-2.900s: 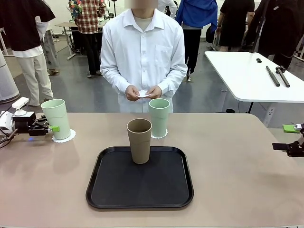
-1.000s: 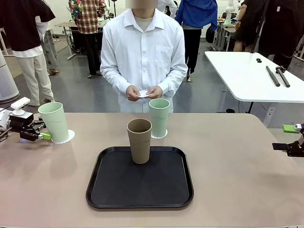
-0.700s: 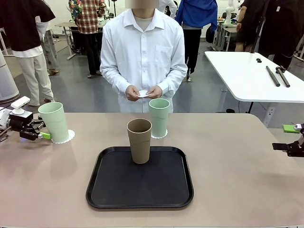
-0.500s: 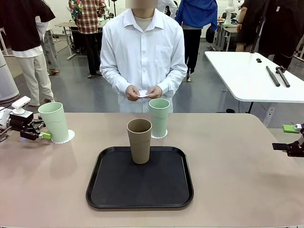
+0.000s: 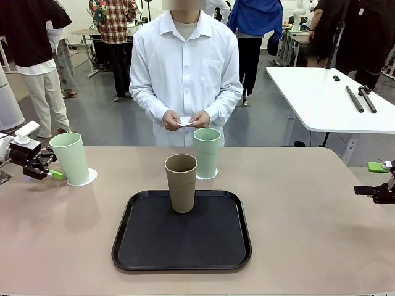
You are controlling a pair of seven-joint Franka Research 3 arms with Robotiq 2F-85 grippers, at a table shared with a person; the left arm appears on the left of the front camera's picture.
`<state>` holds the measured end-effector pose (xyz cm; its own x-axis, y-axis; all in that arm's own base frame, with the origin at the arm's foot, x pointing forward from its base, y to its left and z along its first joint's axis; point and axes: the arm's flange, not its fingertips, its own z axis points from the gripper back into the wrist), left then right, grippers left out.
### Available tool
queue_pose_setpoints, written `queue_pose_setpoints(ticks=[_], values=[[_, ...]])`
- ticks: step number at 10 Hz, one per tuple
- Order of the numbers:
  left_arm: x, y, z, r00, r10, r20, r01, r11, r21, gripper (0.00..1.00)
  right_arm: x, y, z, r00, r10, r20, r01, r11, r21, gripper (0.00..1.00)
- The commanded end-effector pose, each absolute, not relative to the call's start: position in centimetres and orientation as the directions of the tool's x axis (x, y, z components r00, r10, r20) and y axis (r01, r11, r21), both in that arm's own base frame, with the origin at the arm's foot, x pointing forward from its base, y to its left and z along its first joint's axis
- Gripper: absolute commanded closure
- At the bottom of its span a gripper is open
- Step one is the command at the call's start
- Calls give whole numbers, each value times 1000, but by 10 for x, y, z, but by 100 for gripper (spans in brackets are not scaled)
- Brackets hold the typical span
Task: Place coasters on the table and set cups on them.
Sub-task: Take one Reusable plastic cup from the Flat Tray and place it on a coaster set by the human.
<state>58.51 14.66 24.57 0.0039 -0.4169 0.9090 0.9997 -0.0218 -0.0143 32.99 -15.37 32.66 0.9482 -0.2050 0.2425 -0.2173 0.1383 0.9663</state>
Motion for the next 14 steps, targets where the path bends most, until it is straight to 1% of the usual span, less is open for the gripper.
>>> queue_pose_setpoints(ticks=[1, 2, 3, 4, 5, 8, 9, 10, 12, 14], values=[[576, 146, 271, 46, -537, 843, 998, -12, -62, 0, 329, -153, 328, 948, -204, 245, -221, 131, 966, 0], [574, 148, 289, 61, -593, 803, 998, 8, -70, 0, 329, -153, 328, 948, -204, 245, -221, 131, 966, 0], [571, 145, 312, 59, -633, 772, 998, 40, -44, 0, 329, -153, 328, 948, -204, 245, -221, 131, 966, 0], [569, 137, 342, 85, -673, 735, 993, 119, -6, 0, 329, -153, 328, 948, -204, 245, -221, 131, 966, 0], [564, 129, 369, 129, -732, 669, 981, 192, 21, 0, 329, -153, 328, 948, -204, 245, -221, 131, 966, 0], [542, 106, 446, 269, -862, 430, 945, 322, 55, 0, 329, -153, 328, 948, -204, 245, -221, 131, 966, 0], [534, 98, 471, 325, -873, 362, 927, 370, 59, 0, 329, -153, 328, 948, -204, 245, -221, 131, 966, 0], [527, 92, 488, 376, -874, 309, 914, 405, 34, 0, 329, -153, 328, 948, -204, 245, -221, 131, 966, 0], [510, 80, 515, 442, -862, 249, 893, 449, -31, 0, 329, -153, 328, 948, -204, 245, -221, 131, 966, 0], [482, 72, 519, 503, -837, 215, 860, 509, -30, 0, 329, -153, 328, 948, -204, 245, -221, 131, 966, 0]])
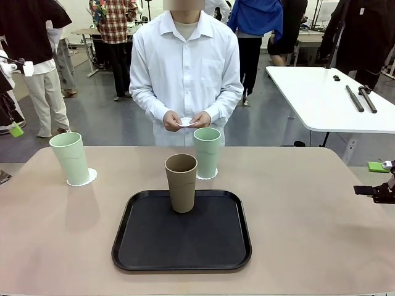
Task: Place coasters on the table and set cups on them.
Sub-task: Take one Reusable plastic cup from the Flat Tray and place it on a coaster set by the human.
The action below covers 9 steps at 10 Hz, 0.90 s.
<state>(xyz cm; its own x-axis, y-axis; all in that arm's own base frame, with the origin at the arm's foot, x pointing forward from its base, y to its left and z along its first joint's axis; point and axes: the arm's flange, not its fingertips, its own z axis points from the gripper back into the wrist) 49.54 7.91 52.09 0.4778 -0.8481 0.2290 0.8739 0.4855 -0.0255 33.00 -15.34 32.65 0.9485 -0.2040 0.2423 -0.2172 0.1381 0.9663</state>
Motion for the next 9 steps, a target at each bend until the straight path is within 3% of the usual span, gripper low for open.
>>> queue_pose_setpoints(ticks=[1, 4, 5, 9], values=[[467, 67, 518, 519, -826, 223, 849, 528, -21, 0, 329, -153, 328, 948, -204, 245, -221, 131, 966, 0], [433, 66, 516, 587, -761, 278, 771, 630, 96, 0, 329, -153, 328, 948, -204, 245, -221, 131, 966, 0], [460, 71, 523, 531, -809, 252, 836, 548, -2, 0, 329, -153, 328, 948, -204, 245, -221, 131, 966, 0], [460, 71, 523, 531, -809, 252, 836, 548, -2, 0, 329, -153, 328, 948, -204, 245, -221, 131, 966, 0]])
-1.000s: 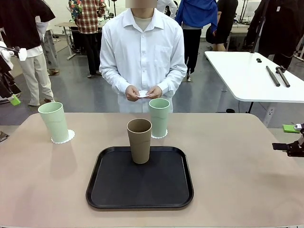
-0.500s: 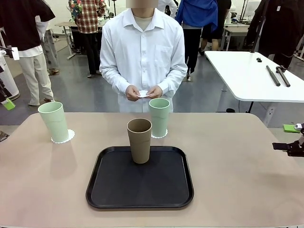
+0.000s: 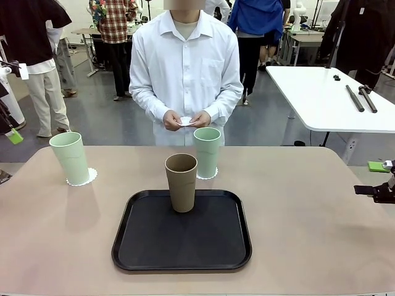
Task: Place coasters on the table and set cups on them.
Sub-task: Take one Reusable plastic cup from the Flat Tray and place it on a coaster set by the human.
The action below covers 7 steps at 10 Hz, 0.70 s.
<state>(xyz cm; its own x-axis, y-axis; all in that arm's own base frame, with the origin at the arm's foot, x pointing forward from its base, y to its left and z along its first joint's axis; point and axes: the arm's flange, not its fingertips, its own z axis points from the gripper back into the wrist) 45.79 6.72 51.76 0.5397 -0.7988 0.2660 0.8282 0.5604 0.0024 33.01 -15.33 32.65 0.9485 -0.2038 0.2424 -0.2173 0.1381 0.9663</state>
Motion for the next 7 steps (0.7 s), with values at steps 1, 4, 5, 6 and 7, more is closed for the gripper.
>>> queue_pose_setpoints(ticks=[1, 4, 5, 6, 7], values=[[460, 71, 523, 531, -809, 252, 836, 548, -2, 0, 329, -153, 328, 948, -204, 245, -221, 131, 966, 0], [460, 71, 523, 531, -809, 252, 836, 548, -2, 0, 329, -153, 328, 948, -204, 245, -221, 131, 966, 0], [460, 71, 523, 531, -809, 252, 836, 548, -2, 0, 329, -153, 328, 948, -204, 245, -221, 131, 966, 0], [460, 71, 523, 531, -809, 252, 836, 548, -2, 0, 329, -153, 328, 948, -204, 245, -221, 131, 966, 0], [458, 69, 520, 542, -798, 264, 828, 561, -2, 0, 329, -153, 328, 948, -204, 245, -221, 131, 966, 0]])
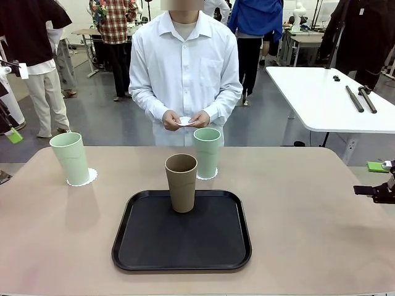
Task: Place coasters on the table and set cups on them.
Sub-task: Take one Reusable plastic cup from the Flat Tray and place it on a coaster set by the human.
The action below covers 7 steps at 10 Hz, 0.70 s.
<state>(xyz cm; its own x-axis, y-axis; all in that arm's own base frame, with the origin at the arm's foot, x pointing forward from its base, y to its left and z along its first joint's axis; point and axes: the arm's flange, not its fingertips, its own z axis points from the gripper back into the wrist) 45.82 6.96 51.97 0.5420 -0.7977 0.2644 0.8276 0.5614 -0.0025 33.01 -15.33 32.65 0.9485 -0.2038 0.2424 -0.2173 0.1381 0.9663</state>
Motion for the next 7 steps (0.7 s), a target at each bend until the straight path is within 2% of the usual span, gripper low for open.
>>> queue_pose_setpoints(ticks=[1, 3, 4, 6, 7], values=[[453, 68, 518, 639, -728, 248, 744, 667, 43, 0, 329, -153, 328, 948, -204, 245, -221, 131, 966, 0], [420, 69, 509, 801, -552, 234, 544, 833, 102, 0, 329, -153, 328, 948, -204, 245, -221, 131, 966, 0], [410, 67, 505, 830, -516, 213, 506, 856, 105, 0, 329, -153, 328, 948, -204, 245, -221, 131, 966, 0], [402, 67, 493, 887, -458, 55, 458, 889, 8, 0, 329, -153, 328, 948, -204, 245, -221, 131, 966, 0], [399, 69, 487, 896, -442, 40, 443, 896, -36, 0, 329, -153, 328, 948, -204, 245, -221, 131, 966, 0]])
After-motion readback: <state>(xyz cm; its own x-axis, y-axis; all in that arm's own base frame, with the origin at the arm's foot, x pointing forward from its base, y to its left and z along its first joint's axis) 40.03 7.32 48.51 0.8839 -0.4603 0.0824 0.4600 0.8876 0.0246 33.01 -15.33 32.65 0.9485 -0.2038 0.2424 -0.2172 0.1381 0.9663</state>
